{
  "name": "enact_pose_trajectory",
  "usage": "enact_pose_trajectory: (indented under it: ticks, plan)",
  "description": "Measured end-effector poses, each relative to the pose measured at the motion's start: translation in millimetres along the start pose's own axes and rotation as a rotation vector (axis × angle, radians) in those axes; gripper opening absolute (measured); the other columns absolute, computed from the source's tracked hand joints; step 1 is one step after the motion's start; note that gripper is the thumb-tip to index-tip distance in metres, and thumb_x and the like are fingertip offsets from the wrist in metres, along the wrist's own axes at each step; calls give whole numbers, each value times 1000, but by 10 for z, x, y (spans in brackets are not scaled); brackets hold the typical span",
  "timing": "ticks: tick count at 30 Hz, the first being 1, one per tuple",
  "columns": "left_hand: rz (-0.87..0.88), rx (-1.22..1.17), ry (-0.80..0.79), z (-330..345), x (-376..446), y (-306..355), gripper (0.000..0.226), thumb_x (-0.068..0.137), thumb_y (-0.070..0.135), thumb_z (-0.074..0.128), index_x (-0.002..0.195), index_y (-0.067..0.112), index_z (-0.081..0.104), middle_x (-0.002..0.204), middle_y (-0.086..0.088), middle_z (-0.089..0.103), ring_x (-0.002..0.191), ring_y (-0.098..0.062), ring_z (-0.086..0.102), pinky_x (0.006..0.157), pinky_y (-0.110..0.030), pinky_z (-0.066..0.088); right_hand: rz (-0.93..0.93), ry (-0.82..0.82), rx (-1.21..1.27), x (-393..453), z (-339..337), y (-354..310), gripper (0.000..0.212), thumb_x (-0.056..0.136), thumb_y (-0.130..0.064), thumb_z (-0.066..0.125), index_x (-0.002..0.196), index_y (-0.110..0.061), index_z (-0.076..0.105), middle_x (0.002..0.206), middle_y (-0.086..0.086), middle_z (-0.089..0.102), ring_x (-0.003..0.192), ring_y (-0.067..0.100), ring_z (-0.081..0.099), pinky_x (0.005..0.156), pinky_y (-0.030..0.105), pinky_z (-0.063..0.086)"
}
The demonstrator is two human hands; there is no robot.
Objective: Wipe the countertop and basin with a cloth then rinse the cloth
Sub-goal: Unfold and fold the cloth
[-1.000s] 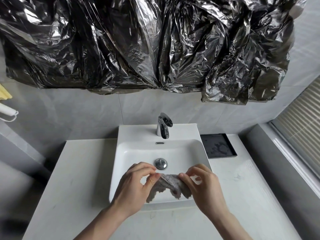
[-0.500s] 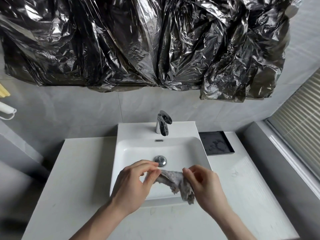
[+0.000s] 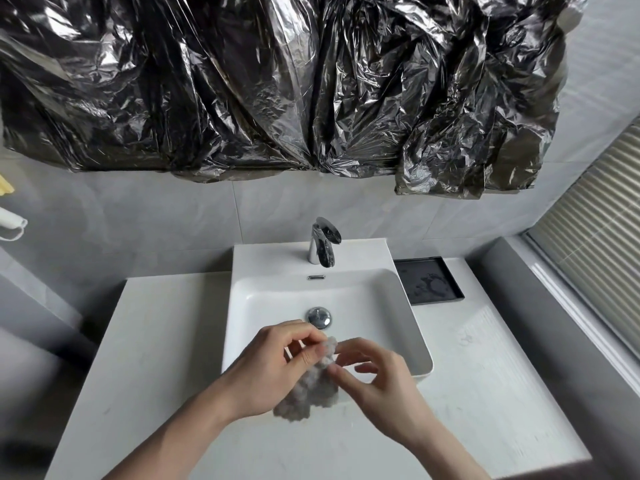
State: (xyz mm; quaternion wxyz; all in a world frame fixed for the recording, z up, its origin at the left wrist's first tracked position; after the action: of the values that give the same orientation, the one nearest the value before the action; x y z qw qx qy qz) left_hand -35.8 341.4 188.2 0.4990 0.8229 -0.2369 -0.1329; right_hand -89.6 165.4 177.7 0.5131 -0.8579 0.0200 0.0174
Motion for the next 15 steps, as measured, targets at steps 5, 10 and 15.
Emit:
enact_pose_trajectory:
  ticks: [5,10,15]
  plan:
    - [-42,2,-169,-37,-48,-10,26,100,19,61,119,35,72,111,21,62,93,-6,62,80,-16,47,229,-135,380,24,1,178,69,86,-19,78,142,-47,49,130,-15,68,114,13,70,94,34,58]
    - [-98,-41,-250,119,-147,-79,29,103,23,59,126,35,71,103,18,57,84,-3,57,83,-20,48,331,-191,437,31,109,230,28,99,-21,70,127,-25,69,116,4,78,106,20,74,98,42,57]
    - [-312,-538,-225,304,-325,-276,26,92,30,61,105,14,78,96,3,65,89,-14,61,88,-30,50,165,52,532,-67,14,151,9,95,-8,71,97,1,73,94,11,80,86,19,76,76,26,57]
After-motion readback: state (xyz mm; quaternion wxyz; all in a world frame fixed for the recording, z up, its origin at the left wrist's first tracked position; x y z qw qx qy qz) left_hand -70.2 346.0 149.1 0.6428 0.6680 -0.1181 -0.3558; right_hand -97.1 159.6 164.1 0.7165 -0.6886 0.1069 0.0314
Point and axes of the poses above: each hand's wrist, its own x-axis towards the middle knuckle, its own z-axis out of the palm, y = z × x, the point moved 5 cm from there along x, towards the middle knuckle
